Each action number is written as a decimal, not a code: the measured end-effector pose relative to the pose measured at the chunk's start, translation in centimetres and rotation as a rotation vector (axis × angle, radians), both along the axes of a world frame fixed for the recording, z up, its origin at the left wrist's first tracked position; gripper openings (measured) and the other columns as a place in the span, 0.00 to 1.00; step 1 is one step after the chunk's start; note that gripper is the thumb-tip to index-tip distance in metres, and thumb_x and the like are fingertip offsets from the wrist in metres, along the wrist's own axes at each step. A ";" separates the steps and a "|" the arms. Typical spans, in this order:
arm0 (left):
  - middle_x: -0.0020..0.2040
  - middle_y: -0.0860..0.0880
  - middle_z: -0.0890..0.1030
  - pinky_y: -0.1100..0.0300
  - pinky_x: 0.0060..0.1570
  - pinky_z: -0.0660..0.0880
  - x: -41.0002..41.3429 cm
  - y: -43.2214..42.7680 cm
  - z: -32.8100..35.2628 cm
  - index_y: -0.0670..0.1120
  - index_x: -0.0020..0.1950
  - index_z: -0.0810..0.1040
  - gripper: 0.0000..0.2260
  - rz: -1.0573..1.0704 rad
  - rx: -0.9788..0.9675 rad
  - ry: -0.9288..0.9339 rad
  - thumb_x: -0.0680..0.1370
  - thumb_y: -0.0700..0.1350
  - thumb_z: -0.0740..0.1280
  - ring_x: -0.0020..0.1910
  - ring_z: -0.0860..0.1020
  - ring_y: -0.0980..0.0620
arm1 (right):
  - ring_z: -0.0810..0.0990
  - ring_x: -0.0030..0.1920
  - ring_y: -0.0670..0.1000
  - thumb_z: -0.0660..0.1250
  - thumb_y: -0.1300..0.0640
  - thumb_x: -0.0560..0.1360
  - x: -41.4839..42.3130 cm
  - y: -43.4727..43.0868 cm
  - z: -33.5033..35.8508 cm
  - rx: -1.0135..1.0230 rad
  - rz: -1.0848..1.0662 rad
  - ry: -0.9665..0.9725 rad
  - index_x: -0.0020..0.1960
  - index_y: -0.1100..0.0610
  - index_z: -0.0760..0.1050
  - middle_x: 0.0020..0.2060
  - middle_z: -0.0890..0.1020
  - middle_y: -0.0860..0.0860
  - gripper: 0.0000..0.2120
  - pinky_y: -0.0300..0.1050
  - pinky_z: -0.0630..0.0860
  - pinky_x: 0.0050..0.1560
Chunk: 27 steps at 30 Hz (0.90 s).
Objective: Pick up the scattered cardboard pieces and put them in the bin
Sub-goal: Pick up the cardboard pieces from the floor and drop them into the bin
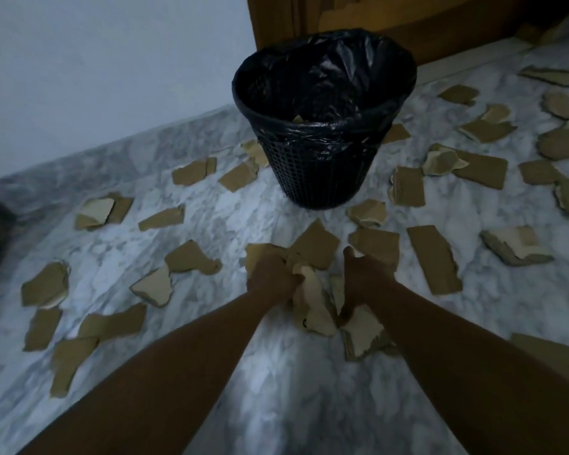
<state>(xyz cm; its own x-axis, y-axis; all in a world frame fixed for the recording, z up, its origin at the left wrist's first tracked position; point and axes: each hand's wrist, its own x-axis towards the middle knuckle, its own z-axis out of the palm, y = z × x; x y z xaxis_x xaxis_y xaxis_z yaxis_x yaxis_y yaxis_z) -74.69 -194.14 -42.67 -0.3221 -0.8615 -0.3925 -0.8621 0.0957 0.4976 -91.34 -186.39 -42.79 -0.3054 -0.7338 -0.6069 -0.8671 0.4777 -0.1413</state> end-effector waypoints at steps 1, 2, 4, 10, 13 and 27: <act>0.38 0.48 0.77 0.60 0.36 0.69 0.1 -0.2 0.2 0.46 0.40 0.75 0.10 -0.015 0.000 0.015 0.75 0.50 0.71 0.40 0.75 0.51 | 0.73 0.65 0.66 0.86 0.47 0.55 0.0 0.1 -0.1 -0.030 -0.010 -0.020 0.79 0.55 0.39 0.68 0.70 0.66 0.70 0.58 0.76 0.55; 0.35 0.50 0.73 0.61 0.34 0.67 0.1 -0.4 0.4 0.45 0.38 0.74 0.12 -0.027 0.017 0.032 0.77 0.49 0.70 0.39 0.74 0.52 | 0.74 0.65 0.66 0.85 0.48 0.56 -0.1 0.1 -0.4 -0.053 -0.030 -0.043 0.79 0.54 0.38 0.68 0.70 0.65 0.70 0.58 0.77 0.54; 0.34 0.51 0.70 0.63 0.31 0.64 0.2 -0.8 0.7 0.46 0.36 0.71 0.15 -0.044 0.064 0.057 0.80 0.49 0.65 0.37 0.71 0.53 | 0.73 0.66 0.65 0.86 0.49 0.54 -0.3 0.2 -0.5 -0.079 -0.088 -0.094 0.80 0.54 0.36 0.70 0.69 0.64 0.73 0.59 0.78 0.56; 0.43 0.43 0.80 0.56 0.32 0.78 0.5 -1.2 1.6 0.46 0.51 0.75 0.15 0.122 0.217 0.232 0.84 0.54 0.56 0.38 0.80 0.48 | 0.78 0.60 0.59 0.81 0.48 0.64 -1.1 1.1 -0.9 -0.172 -0.079 -0.211 0.70 0.65 0.65 0.62 0.75 0.61 0.44 0.48 0.77 0.51; 0.47 0.40 0.83 0.46 0.39 0.83 -0.5 0.0 1.9 0.42 0.55 0.78 0.22 0.267 0.277 0.344 0.78 0.61 0.63 0.42 0.84 0.42 | 0.79 0.58 0.58 0.70 0.50 0.76 0.0 1.5 -0.9 -0.320 -0.085 -0.182 0.66 0.61 0.71 0.60 0.78 0.58 0.24 0.48 0.77 0.53; 0.72 0.41 0.69 0.50 0.68 0.68 -5.5 -3.7 1.3 0.41 0.76 0.62 0.34 -0.158 0.105 -0.025 0.78 0.59 0.66 0.68 0.69 0.41 | 0.74 0.47 0.58 0.63 0.38 0.78 -2.9 3.1 3.4 0.245 0.005 -0.062 0.43 0.59 0.74 0.47 0.74 0.58 0.23 0.55 0.66 0.70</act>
<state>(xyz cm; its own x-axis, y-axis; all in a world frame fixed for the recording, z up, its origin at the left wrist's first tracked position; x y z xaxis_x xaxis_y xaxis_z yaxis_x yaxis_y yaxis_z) -80.24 -197.88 -41.41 -0.4387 -0.7549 -0.4876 -0.8530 0.1791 0.4902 -94.28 -183.26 -39.44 -0.2586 -0.5640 -0.7842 -0.8630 0.4997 -0.0748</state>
